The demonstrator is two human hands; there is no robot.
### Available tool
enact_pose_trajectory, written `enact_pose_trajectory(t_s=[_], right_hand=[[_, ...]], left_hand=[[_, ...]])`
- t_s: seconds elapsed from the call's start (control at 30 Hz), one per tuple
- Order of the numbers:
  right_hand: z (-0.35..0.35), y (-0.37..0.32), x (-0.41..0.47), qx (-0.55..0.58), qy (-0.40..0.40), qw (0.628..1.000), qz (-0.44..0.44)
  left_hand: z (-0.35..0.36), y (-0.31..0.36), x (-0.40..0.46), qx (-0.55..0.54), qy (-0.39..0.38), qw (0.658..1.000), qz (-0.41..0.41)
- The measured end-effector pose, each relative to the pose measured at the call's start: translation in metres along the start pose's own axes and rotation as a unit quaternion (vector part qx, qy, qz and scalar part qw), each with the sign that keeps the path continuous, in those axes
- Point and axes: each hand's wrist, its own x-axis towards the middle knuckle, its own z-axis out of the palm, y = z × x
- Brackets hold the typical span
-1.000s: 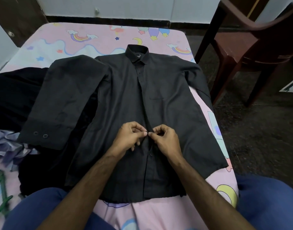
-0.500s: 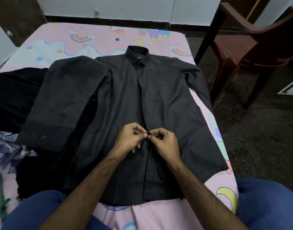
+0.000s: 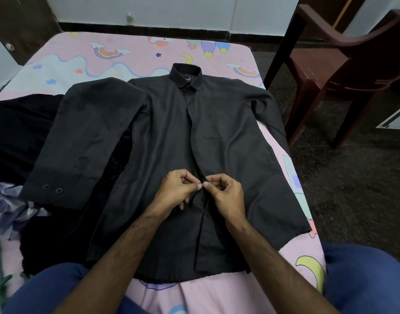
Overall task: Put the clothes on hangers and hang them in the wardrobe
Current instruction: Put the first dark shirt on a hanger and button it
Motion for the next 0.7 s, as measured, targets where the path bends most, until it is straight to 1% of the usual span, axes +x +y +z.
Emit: enact_pose_trajectory(t_s=[0.2, 0.33, 0.47, 0.57, 0.7], right_hand=[[-0.0007, 0.0006, -0.0022, 0.025, 0.000, 1.000, -0.003], [-0.0030, 0.0006, -0.0055, 0.062, 0.000, 0.998, -0.010], [-0.0052, 0.0007, -0.0035, 0.068, -0.019, 0.997, -0.006], [-0.0018, 0.0012, -0.0020, 0.055, -0.015, 0.998, -0.007], [0.0013, 0.0036, -0.0031, 0.025, -0.005, 0.999, -0.021]], left_hand=[[0.0023, 0.0011, -0.0009, 0.015, 0.016, 1.000, 0.000], [0.0030, 0.0021, -0.0018, 0.028, 0.028, 0.999, 0.007], [0.0014, 0.0025, -0.0023, 0.014, 0.018, 1.000, 0.007], [0.0005, 0.0050, -0.0041, -0.012, 0.006, 1.000, 0.004], [0.0047, 0.0053, -0.0045, 0.060, 0.038, 0.997, 0.026]])
